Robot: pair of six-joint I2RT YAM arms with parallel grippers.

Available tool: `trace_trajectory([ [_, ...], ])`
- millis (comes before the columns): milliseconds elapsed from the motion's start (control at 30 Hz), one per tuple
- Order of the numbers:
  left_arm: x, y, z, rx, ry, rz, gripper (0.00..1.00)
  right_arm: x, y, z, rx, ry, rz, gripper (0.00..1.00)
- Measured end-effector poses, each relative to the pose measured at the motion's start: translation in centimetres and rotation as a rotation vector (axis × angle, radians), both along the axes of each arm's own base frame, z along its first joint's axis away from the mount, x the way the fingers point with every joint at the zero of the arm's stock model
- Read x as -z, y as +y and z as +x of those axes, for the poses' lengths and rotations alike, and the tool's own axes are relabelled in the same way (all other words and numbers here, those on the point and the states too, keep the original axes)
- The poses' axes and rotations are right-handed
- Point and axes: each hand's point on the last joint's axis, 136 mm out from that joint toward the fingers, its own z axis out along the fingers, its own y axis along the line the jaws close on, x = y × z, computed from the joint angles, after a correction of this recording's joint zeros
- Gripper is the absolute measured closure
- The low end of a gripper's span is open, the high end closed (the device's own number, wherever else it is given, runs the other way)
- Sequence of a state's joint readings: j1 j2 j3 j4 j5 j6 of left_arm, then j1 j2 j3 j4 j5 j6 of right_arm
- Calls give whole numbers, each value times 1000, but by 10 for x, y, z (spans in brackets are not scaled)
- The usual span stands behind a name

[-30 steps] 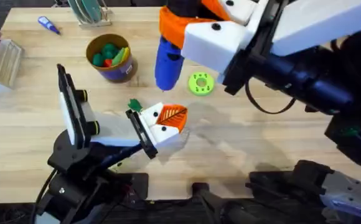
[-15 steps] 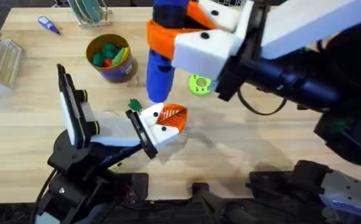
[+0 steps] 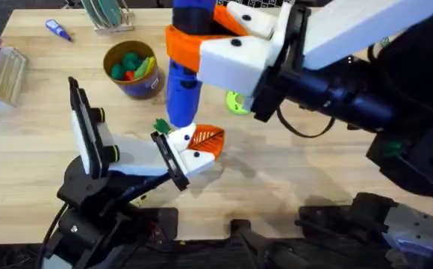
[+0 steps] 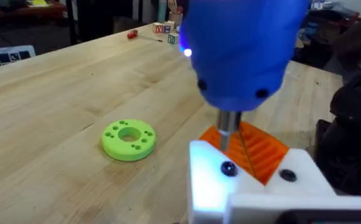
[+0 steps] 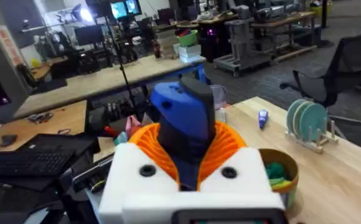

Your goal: Pick up the gripper from the table and insert it into the empty holder that is missing its gripper. Then pick up a screw, insert it into the mounting hole, and use the screwdriver to tighten it. Finally, clean up the table by picking up the vegetable and placing it into the bucket.

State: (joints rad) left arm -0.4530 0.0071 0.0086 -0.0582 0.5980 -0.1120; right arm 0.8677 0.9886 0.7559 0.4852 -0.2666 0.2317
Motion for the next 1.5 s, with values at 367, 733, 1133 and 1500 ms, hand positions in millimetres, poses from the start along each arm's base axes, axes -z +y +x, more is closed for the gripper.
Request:
trace_trajectory([
  [367, 0, 0, 0, 0, 0, 0, 994, 8, 3, -5, -37, 16, -28, 899],
  [733, 0, 0, -1, 4, 0, 0, 994, 9, 3, -6, -37, 5, -38, 903],
  [1133, 0, 0, -1, 4, 0, 0, 994, 14, 4, -5, -32, -16, -67, 903],
  [1500, 0, 0, -1, 4, 1, 0, 994, 13, 0, -9, -33, -27, -78, 906],
])
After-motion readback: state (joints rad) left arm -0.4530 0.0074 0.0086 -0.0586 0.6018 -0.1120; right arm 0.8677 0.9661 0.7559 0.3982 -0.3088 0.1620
